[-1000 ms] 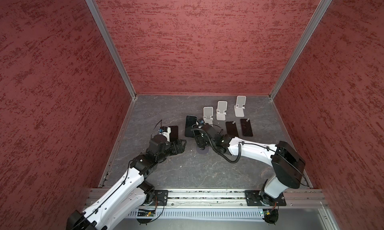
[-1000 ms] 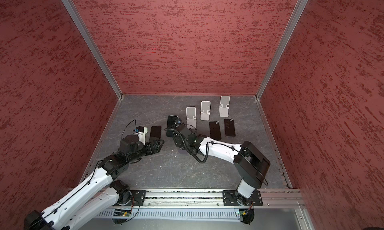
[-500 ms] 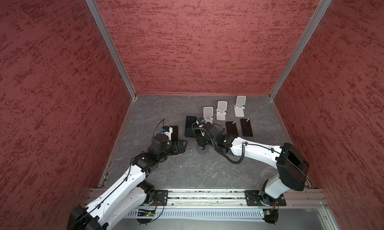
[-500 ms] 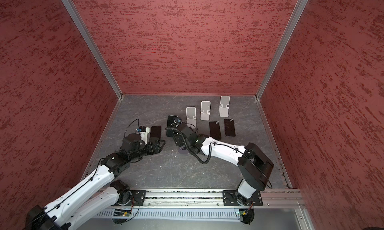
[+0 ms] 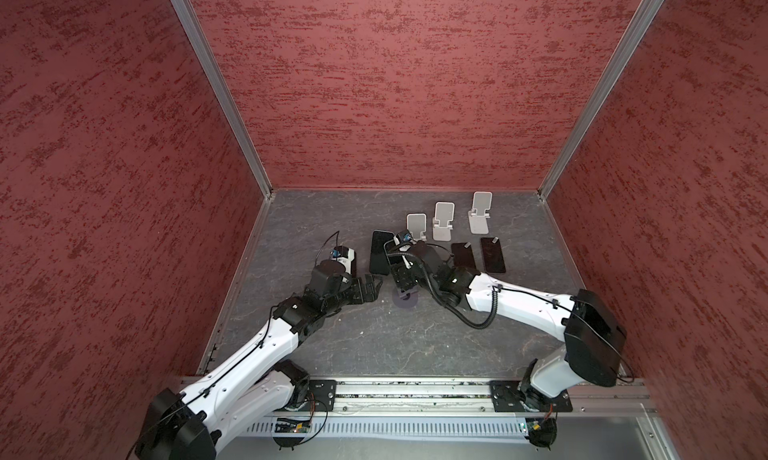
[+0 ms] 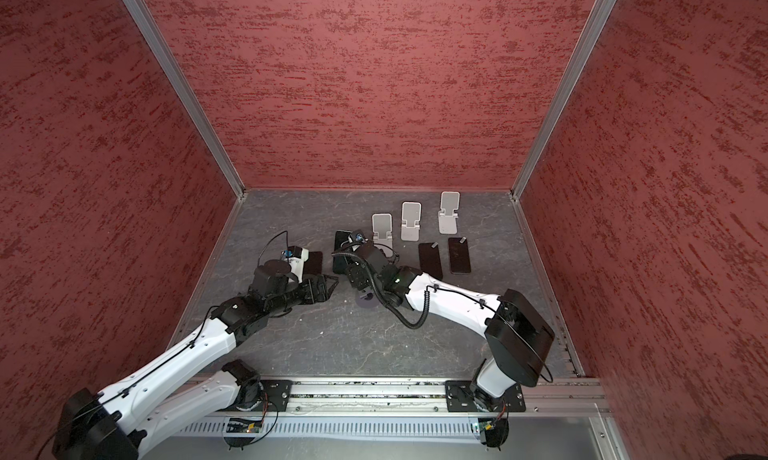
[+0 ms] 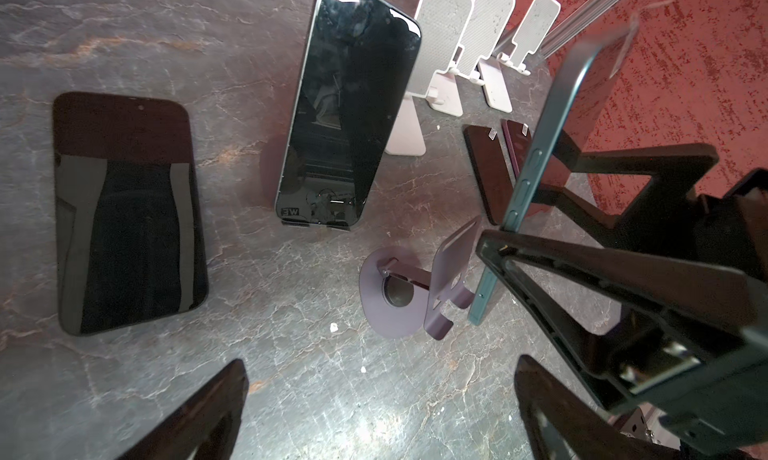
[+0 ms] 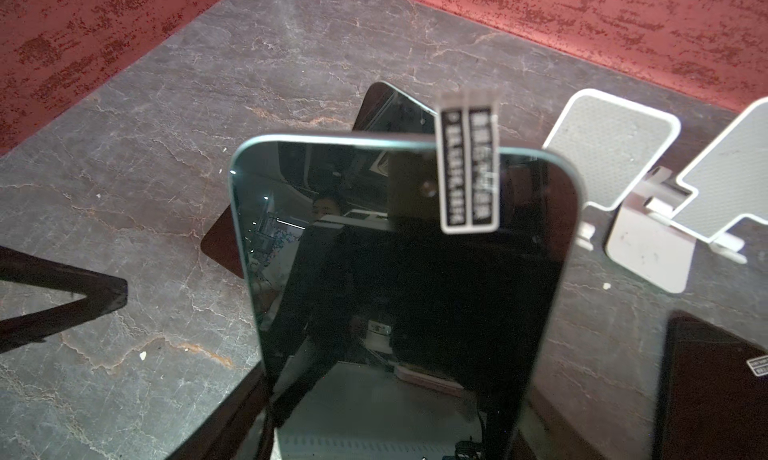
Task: Remove the phone from the phone stand
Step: 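Lift the phone up out of the purple stand with the right gripper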
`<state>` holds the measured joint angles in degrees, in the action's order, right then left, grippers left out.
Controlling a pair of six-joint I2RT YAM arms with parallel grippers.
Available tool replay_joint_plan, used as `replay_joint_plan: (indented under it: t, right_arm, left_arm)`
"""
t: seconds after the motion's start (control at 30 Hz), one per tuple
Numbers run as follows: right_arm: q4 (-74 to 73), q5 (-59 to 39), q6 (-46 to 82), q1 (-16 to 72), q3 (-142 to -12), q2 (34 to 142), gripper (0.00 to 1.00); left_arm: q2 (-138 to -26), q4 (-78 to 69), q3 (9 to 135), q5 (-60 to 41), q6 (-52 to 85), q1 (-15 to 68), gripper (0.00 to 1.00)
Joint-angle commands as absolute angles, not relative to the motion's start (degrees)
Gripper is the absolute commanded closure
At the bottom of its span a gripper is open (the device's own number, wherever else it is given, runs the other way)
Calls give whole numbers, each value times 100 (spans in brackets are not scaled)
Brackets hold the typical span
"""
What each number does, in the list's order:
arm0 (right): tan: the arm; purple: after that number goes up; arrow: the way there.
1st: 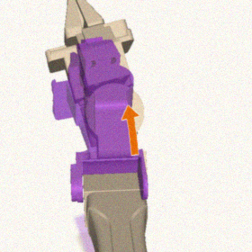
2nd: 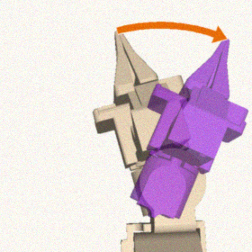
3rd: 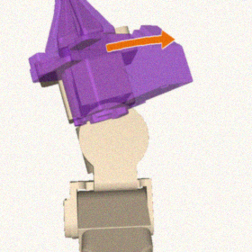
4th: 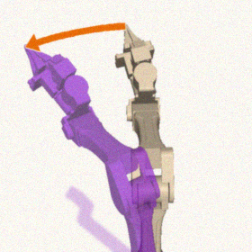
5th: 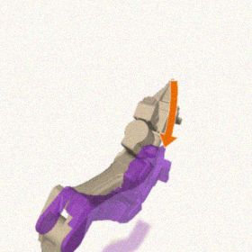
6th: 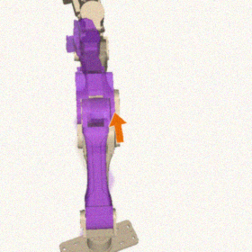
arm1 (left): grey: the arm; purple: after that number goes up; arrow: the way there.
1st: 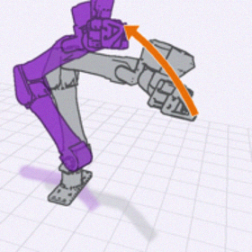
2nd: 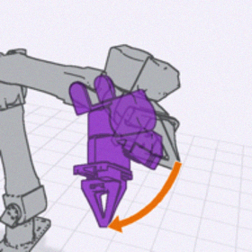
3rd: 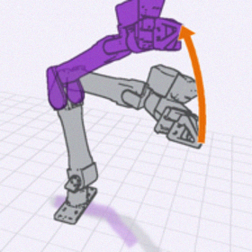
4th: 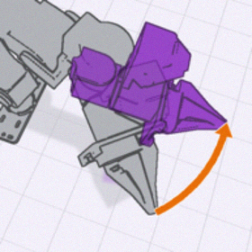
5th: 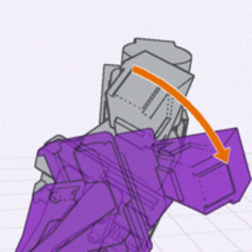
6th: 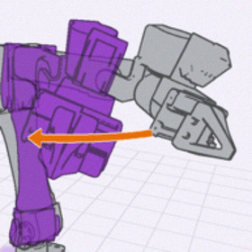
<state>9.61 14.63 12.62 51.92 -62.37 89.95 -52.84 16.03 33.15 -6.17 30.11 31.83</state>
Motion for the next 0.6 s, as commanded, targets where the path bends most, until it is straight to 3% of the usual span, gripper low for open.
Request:
replay_joint_plan:
  t: [0.0, 0.57]
  right_arm:
    - [881, 1499, 1283, 5094, -6401, 8690, 34]
    - [1366, 1468, 1450, 4573, -6334, 8485, 34]
  left_arm:
    - [-5406, 1254, 3425, -694, 2927, 3265, 0]
    - [-5950, 934, 3744, -623, 2760, 3586, 0]
